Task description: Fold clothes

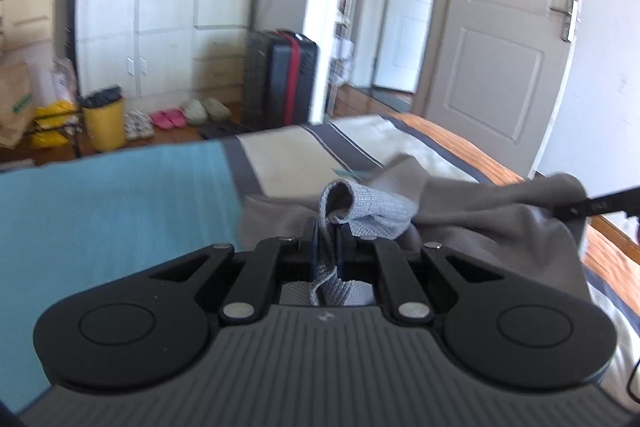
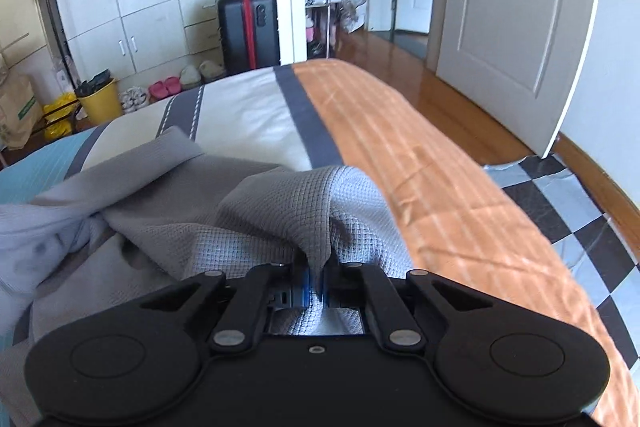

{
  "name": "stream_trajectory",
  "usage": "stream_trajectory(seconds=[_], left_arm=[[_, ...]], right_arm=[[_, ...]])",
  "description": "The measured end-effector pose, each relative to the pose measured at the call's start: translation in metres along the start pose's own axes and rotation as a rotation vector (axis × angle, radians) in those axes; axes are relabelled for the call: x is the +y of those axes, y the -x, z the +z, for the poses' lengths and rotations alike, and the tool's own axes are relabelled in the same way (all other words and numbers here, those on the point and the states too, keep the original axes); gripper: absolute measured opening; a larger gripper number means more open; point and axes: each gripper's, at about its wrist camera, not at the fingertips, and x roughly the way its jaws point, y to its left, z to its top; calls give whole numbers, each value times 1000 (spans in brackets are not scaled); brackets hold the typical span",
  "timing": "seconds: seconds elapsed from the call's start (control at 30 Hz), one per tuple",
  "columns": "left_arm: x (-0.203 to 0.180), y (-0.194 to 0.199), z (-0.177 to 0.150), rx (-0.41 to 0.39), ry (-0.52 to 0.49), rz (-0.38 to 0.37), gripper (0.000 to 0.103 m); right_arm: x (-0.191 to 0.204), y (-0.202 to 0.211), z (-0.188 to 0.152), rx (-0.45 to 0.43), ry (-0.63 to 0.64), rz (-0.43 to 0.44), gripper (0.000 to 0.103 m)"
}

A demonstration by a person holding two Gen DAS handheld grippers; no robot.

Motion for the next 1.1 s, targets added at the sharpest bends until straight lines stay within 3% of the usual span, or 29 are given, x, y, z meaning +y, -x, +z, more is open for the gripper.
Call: stream_trajectory(seconds=[0.1, 0.2, 0.37, 0.43, 0.57, 0.67, 0.73, 0.77, 0.8, 0.83, 0.87, 0.97, 1.1], left_arm=[[18, 14, 10, -37, 45, 42, 7], [22, 36, 14, -94, -20, 92, 7], [32, 61, 15, -116, -36, 109, 6], [42, 75, 20, -163, -6, 146, 6], [73, 118, 40, -283, 90, 191, 2], [94, 146, 60, -379, 93, 199, 2], [107, 150, 66, -387, 105, 216, 2], [113, 144, 64, -365, 113, 231, 2], [119, 137, 61, -341, 123, 245, 2], [125, 124, 53, -309, 142, 252, 2], [132, 112, 45, -276, 160, 260, 2], [146, 69, 21, -162, 180, 286, 2], [155, 33, 10, -62, 150, 356, 2]], right_arm=[[-4, 8, 2, -26, -6, -9, 5], [-3, 12, 4, -58, 7, -58, 5], [6, 16, 5, -101, 80, -147, 4], [7, 29, 9, -161, 72, -153, 4], [9, 62, 31, -332, 68, -259, 4], [7, 83, 68, -422, 72, -220, 4], [3, 86, 88, -482, 63, -146, 6], [1, 85, 96, -510, 50, -103, 11], [-1, 78, 99, -504, 42, -52, 17], [-3, 67, 101, -447, 37, -8, 39], [-6, 54, 98, -381, 18, 23, 47], [-6, 28, 66, -282, 11, 9, 47], [3, 9, 33, -132, 236, -24, 47]])
